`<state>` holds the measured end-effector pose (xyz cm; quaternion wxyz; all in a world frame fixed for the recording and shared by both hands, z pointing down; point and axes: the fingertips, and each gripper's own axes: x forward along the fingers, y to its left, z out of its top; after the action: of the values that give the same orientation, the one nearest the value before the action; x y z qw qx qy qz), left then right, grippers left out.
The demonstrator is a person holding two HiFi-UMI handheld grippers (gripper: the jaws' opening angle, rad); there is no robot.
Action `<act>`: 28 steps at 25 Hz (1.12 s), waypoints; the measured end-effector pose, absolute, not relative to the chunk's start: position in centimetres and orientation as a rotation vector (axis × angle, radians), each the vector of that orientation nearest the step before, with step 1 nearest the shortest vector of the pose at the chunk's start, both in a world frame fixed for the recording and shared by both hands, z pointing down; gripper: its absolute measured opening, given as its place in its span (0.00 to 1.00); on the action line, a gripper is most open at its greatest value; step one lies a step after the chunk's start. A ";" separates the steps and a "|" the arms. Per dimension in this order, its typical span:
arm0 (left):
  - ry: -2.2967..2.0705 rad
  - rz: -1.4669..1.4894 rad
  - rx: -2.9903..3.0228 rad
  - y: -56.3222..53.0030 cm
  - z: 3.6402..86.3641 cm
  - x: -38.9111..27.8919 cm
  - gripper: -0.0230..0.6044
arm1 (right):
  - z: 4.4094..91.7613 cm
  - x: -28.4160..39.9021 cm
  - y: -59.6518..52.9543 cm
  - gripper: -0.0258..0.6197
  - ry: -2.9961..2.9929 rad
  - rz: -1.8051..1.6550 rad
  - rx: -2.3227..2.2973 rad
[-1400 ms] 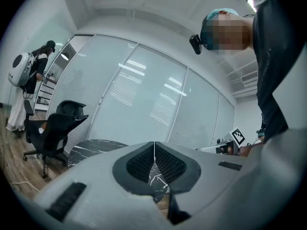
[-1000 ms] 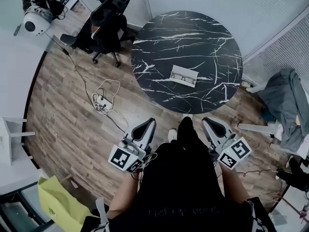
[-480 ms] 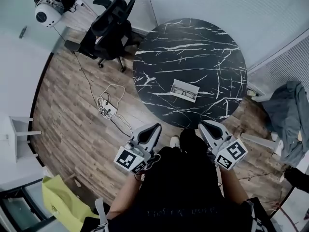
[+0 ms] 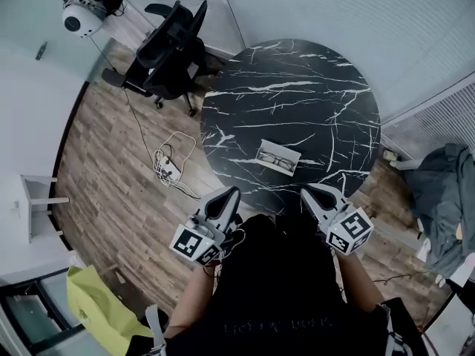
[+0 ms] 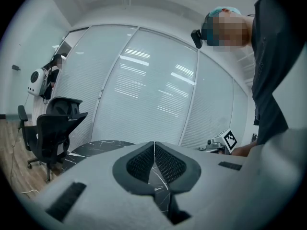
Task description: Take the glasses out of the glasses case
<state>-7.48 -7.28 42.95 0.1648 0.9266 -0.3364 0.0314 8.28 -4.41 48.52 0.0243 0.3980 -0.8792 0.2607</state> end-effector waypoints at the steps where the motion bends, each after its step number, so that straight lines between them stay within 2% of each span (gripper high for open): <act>1: -0.975 0.089 2.637 -7.5 42.9 -7.5 0.07 | 48.8 8.5 -4.7 0.09 -2.721 0.811 1.214; 7: -1.056 0.105 2.601 -8.3 43.3 -8.3 0.07 | 50.2 7.9 -6.0 0.09 -2.715 0.847 1.107; 20: -0.750 0.263 2.653 -8.3 49.0 -4.9 0.07 | 54.1 5.1 -8.7 0.09 -2.548 0.712 1.031; 28: -0.702 0.242 2.615 -8.8 50.4 -4.9 0.07 | 57.5 3.4 -9.8 0.09 -2.454 0.666 0.929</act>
<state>-4.95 -8.79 50.42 0.2102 0.9405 -0.2524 0.0870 3.45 -9.81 57.53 0.2154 0.3349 -0.8853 0.2403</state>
